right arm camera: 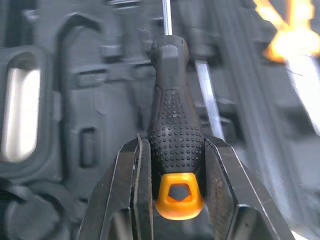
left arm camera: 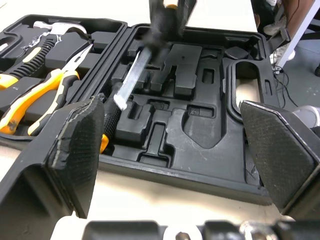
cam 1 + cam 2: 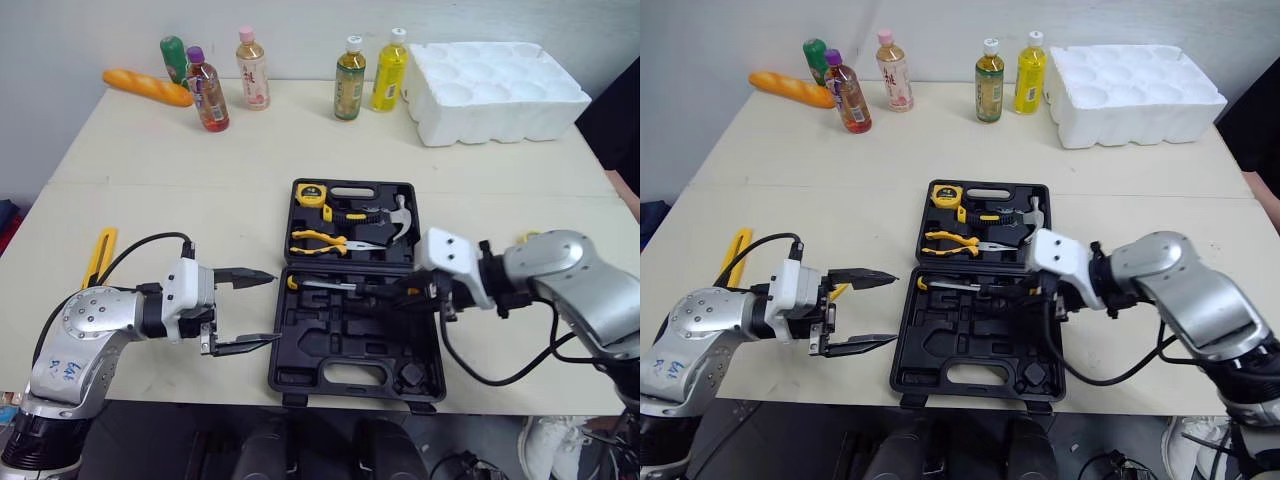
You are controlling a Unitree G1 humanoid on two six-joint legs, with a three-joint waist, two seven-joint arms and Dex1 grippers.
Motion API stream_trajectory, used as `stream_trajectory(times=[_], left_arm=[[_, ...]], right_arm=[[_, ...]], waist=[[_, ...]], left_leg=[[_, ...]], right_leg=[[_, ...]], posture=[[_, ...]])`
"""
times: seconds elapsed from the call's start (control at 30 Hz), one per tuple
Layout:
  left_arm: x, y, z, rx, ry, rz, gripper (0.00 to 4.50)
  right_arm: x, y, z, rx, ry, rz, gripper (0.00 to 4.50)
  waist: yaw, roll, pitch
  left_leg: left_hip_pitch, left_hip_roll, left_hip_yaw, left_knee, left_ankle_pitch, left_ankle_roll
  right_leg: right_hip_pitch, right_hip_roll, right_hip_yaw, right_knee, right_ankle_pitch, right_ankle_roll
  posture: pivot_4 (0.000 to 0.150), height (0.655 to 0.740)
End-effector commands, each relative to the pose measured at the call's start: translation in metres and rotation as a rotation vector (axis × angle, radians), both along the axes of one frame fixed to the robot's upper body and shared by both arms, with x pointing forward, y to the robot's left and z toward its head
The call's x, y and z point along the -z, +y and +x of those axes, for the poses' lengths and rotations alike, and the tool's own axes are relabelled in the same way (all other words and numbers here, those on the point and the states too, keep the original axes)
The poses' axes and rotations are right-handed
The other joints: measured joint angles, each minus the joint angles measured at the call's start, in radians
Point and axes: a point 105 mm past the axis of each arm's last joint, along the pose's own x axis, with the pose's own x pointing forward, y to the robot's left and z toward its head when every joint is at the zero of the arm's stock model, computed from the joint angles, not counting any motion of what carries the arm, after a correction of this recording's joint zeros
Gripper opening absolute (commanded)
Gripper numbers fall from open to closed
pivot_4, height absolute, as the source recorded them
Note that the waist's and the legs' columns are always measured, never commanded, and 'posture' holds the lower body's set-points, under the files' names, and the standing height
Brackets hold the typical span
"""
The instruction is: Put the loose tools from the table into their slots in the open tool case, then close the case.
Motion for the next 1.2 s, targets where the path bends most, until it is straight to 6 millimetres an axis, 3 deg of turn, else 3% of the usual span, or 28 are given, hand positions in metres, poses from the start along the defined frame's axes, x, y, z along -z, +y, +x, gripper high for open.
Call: stream_trajectory(times=[0.03, 0.33, 0.53, 1.17, 1.2], left_arm=[[-0.005, -0.006, -0.003, 0.021, -0.029, -0.003, 4.5], [-0.007, -0.003, -0.001, 0.015, -0.023, -0.011, 4.5], [-0.003, -0.005, -0.002, 0.025, -0.011, -0.004, 4.5], [0.0, -0.001, -0.002, -0.007, 0.001, -0.005, 4.5], [-0.001, -0.001, -0.002, -0.008, 0.0, -0.005, 4.5]], right_arm=[[-0.007, 0.003, 0.001, -0.041, -0.077, -0.049, 0.95], [-0.011, -0.006, 0.01, -0.01, -0.095, -0.065, 0.95], [-0.003, -0.02, 0.015, 0.029, -0.089, -0.112, 0.95], [0.007, -0.017, 0.014, -0.009, -0.07, -0.103, 0.95], [0.007, -0.017, 0.014, -0.013, -0.069, -0.104, 1.45]], waist=[[0.001, 0.0, 0.0], [-0.001, 0.0, 0.0], [-0.001, 0.0, 0.0], [-0.001, 0.0, 0.0], [-0.001, 0.0, 0.0]], left_leg=[[0.0, 0.0, 0.0, 0.0, 0.0, 0.0], [0.0, 0.0, 0.0, 0.001, 0.0, 0.0], [0.0, 0.0, 0.0, 0.001, 0.0, 0.0], [0.0, 0.001, 0.0, 0.003, 0.0, 0.0], [0.0, 0.001, 0.0, 0.003, 0.0, 0.0]], right_leg=[[0.0, 0.0, 0.0, 0.0, 0.0, 0.0], [0.0, 0.001, 0.0, 0.001, 0.0, 0.0], [0.0, 0.001, 0.0, 0.001, 0.0, 0.0], [0.0, 0.001, 0.0, 0.002, 0.0, 0.0], [0.0, 0.001, 0.0, 0.002, 0.0, 0.0]], posture=[[0.15, 0.74], [0.15, 0.74], [0.15, 0.74], [0.15, 0.74], [0.15, 0.74]])
